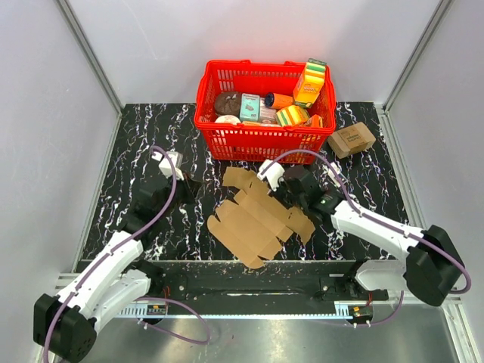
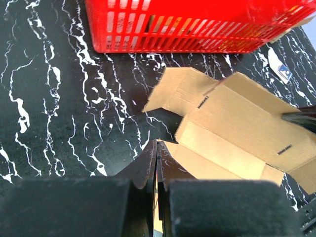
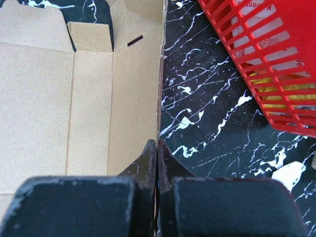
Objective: Fold the paper box
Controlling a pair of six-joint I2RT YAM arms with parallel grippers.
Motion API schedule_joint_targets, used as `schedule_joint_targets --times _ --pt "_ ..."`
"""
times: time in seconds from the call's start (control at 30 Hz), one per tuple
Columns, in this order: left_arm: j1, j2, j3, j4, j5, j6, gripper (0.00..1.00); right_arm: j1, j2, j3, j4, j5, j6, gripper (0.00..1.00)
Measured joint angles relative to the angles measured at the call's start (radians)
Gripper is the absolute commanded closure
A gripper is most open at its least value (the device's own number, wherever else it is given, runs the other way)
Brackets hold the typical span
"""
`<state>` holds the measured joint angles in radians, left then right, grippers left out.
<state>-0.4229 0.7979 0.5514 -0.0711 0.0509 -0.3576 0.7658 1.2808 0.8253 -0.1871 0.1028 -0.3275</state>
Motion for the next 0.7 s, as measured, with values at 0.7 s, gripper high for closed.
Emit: schedule_joint_targets --times 0.7 --pt "0.039 0.115 -0.175 0.316 -0.023 -0.024 1.00 0.102 -0.210 -0.243 0.169 0.164 -0.174 1.00"
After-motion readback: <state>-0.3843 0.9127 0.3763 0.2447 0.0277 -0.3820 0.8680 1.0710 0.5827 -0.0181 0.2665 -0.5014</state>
